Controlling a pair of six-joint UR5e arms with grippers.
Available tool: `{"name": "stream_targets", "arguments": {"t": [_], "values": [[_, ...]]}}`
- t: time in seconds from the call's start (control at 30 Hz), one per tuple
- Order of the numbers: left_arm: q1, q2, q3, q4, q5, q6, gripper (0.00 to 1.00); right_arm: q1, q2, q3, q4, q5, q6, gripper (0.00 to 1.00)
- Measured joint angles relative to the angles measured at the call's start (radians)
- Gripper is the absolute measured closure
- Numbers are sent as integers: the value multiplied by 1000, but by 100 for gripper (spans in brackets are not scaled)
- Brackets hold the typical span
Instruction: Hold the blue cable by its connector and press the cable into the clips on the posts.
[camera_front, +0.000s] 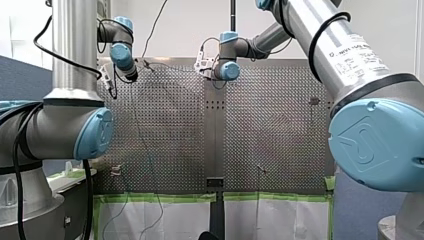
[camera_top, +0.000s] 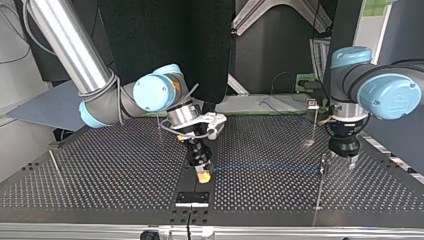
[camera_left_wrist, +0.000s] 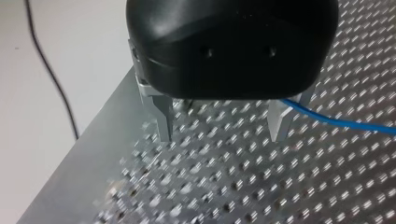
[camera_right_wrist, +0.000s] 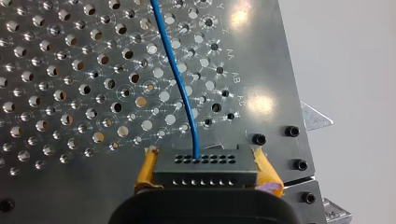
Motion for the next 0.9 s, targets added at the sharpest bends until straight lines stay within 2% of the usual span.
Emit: {"name": "stream_targets", "arguments": {"t": [0.2,0.43,0.67,0.9], "values": [[-15,50,-38,-50,36,18,0,0,0,0,1,0,1,100],[-23,107,-42,-106,32,50,0,1,0,0,2,0,1,100],[-33,166,-43,-166,67,79,0,1,0,0,3,0,1,100],[-52,227,-43,-213,30,139,0,0,0,0,6,0,3,100]]}}
